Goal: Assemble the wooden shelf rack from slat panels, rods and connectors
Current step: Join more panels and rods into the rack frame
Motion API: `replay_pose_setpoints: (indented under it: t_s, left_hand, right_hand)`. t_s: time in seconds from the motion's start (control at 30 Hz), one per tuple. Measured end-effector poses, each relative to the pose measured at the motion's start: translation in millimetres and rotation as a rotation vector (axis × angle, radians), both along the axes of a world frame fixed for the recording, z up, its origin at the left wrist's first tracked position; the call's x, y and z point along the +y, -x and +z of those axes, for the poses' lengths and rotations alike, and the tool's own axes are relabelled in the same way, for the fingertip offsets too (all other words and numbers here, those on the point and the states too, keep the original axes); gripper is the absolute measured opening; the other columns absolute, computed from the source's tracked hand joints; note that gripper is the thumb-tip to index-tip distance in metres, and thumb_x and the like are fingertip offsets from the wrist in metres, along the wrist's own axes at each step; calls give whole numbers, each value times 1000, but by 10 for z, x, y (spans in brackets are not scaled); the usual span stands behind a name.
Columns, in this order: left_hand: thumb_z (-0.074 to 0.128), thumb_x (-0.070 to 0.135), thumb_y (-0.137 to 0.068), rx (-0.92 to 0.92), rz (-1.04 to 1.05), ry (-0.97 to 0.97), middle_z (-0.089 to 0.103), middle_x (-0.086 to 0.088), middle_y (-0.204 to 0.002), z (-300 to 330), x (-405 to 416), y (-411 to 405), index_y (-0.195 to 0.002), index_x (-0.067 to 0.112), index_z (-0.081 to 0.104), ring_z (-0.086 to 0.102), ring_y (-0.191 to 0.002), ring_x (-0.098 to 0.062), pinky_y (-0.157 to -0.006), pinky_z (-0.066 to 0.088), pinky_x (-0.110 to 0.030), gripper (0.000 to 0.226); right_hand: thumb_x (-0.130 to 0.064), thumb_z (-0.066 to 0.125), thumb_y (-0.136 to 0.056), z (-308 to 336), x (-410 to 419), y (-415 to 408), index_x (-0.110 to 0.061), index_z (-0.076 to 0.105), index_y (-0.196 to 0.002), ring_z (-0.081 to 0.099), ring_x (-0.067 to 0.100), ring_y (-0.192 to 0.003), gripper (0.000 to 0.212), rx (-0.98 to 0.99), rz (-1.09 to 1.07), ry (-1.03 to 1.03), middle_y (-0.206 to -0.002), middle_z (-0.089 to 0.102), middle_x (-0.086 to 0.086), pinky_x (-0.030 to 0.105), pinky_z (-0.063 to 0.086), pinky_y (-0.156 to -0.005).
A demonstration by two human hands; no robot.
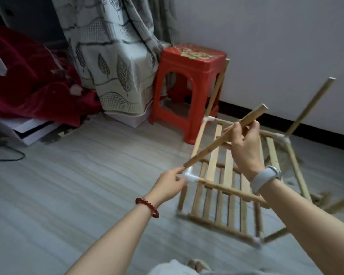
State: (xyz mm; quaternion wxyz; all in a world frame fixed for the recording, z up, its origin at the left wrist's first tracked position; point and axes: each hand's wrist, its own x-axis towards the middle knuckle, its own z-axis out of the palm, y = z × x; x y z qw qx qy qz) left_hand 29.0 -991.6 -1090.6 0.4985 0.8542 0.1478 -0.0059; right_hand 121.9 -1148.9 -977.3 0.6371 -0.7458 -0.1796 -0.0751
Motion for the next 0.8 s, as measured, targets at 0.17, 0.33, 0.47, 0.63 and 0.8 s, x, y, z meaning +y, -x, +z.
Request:
replay_pose_setpoints:
  t_s: [0.17, 0.33, 0.47, 0.63, 0.8]
  left_hand:
    - [53, 22, -93, -25, 85, 74, 68, 3, -101, -15, -234, -93, -125, 17, 61, 64, -91, -12, -81, 54, -28, 33]
    - [63, 16, -86, -30, 109, 51, 63, 22, -76, -135, -213, -119, -115, 24, 64, 59, -71, 10, -63, 46, -6, 29]
    - [70, 12, -81, -23, 144, 58, 68, 8, -91, -193, -226, -153, -112, 14, 68, 58, -78, 7, -64, 42, -2, 31]
    - [64, 19, -88, 64, -15, 118, 68, -3, -104, -224, -367, -141, -108, 14, 65, 62, -94, -9, -79, 47, -17, 21]
    - [44, 28, -99, 199, -23, 439, 59, -8, -99, -244, -554, -207, -100, 10, 61, 57, -93, -18, -86, 49, -33, 26]
  right_hand:
    - [-20, 40, -100, -67, -288, 102, -29, 38, -92, 68, 30, -86, 12, 47, 3, -20, -96, 61, 20, 39, 59, -73]
    - [-20, 43, -99, -69, -336, 59, -32, 38, -89, 66, 31, -84, 16, -31, 21, 97, -92, 60, 15, 50, 56, -75]
    - [-23, 42, -98, -167, -434, 54, -35, 36, -90, 65, 37, -75, 16, -58, 102, 286, -84, 61, 19, 58, 53, -67]
    - [-19, 40, -99, -309, -540, 114, -29, 39, -97, 67, 27, -76, 11, -59, 154, 243, -81, 58, 12, 37, 57, -66]
    - [-23, 33, -102, 38, -644, -14, -26, 43, -113, 53, 16, -52, 15, -199, -61, -186, -64, 44, -9, 30, 52, -50]
